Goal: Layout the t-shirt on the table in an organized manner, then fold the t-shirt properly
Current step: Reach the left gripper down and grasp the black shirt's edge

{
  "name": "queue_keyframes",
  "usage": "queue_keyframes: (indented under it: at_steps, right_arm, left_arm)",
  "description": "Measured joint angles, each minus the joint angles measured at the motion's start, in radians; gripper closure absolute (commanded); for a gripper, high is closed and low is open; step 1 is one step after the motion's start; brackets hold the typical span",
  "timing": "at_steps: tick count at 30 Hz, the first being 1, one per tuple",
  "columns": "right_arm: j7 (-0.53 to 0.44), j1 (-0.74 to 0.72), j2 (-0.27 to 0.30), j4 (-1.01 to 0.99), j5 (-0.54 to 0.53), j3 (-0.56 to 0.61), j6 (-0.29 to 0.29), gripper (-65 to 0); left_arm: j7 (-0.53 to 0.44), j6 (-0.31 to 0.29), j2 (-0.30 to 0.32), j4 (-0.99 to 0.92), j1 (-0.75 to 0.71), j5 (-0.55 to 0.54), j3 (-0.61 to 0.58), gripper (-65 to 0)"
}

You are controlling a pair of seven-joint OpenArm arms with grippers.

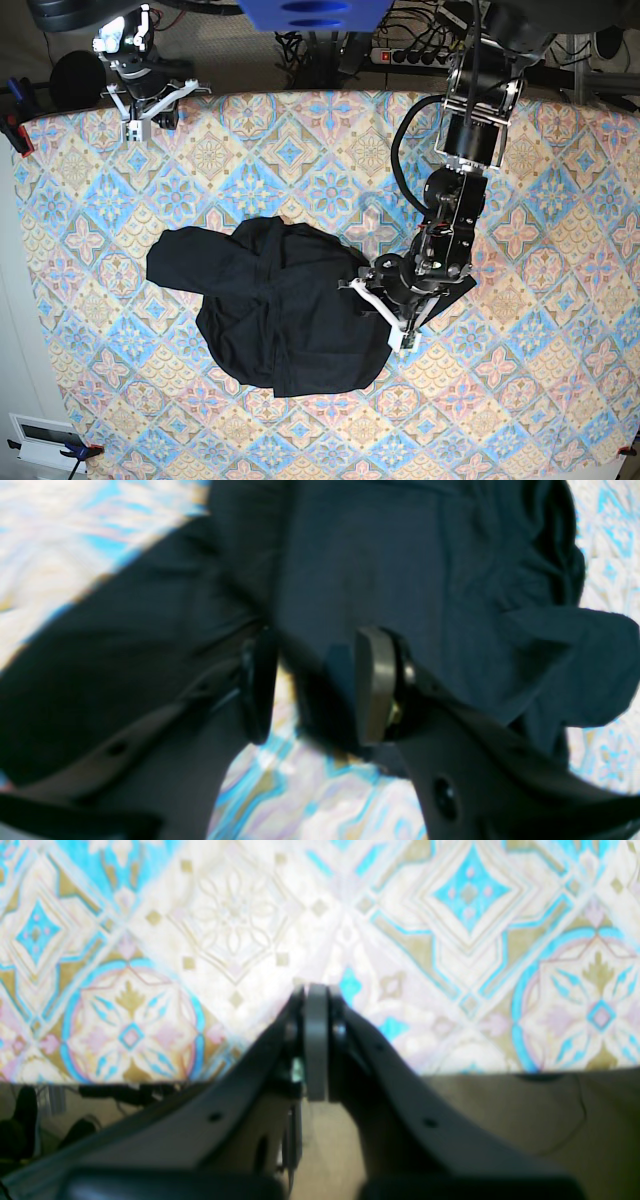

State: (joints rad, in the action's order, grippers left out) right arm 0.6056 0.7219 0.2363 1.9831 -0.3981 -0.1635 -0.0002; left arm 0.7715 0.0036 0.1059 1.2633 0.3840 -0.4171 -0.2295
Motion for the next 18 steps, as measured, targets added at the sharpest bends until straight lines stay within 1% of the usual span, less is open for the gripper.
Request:
queue_keyframes:
  at_steps: [2,3,7,8,9,10,11,13,14,15,16,18]
  right_arm:
    - [0.002,0.001,-0.002,-0.001,0.000,0.000,0.000,0.0]
    - [0.004,0.000,0.000,-0.001,0.000,0.000,0.000,0.0]
    - [-0.009,-0.007,0.000,0.000,0.000,-0.002,0.000,0.0]
    - [-0.003,-0.002,-0.002,-0.001,0.000,-0.001,0.000,0.0]
    - [0.003,-0.002,0.000,-0.001,0.000,0.000,0.000,0.0]
    - [0.002,-0.002,0.000,-0.001,0.000,0.000,0.000,0.0]
    - [-0.008,-0.002,0.000,-0.001,0.000,-0.001,0.000,0.0]
    - [-0.003,-0.005,0.000,-0.001,0.000,-0.001,0.000,0.0]
    - [-0.001,-0.009,-0.001,-0.001,0.000,-0.001,0.000,0.0]
    - [-0.001,-0.016,-0.001,-0.001,0.000,-0.001,0.000,0.0]
    - [-0.005,-0.020,-0.002,-0.001,0.000,-0.002,0.000,0.0]
    - [-0.008,-0.021,0.001,-0.001,-0.002,-0.004,0.003,0.0]
  left_arm:
    - [-0.037,0.004,-0.039,-0.113,0.050,0.038,-0.014,-26.8]
    - [-0.075,0.003,-0.054,-0.173,0.076,0.036,-0.026,-27.0]
    - [-0.167,0.002,-0.114,-0.373,0.142,0.074,-0.101,-26.6]
    - [-0.188,0.004,-0.127,-0.418,0.153,0.072,-0.119,-25.9]
    - [-0.216,0.004,-0.140,-0.456,0.163,0.069,-0.133,-23.7]
    - [-0.226,0.004,-0.147,-0.474,0.172,0.070,-0.138,-20.1]
    - [-0.219,0.004,-0.151,-0.478,0.179,0.066,-0.139,-14.5]
    - [-0.216,0.004,-0.153,-0.467,0.178,0.060,-0.138,0.0]
    - [-0.202,0.005,-0.150,-0.443,0.172,0.063,-0.137,0.0]
    - [-0.167,0.005,-0.141,-0.401,0.164,0.058,-0.137,0.0]
    - [-0.118,0.003,-0.124,-0.333,0.147,0.058,-0.127,-1.5]
    - [-0.052,-0.005,-0.069,-0.128,0.084,0.045,-0.075,0.0]
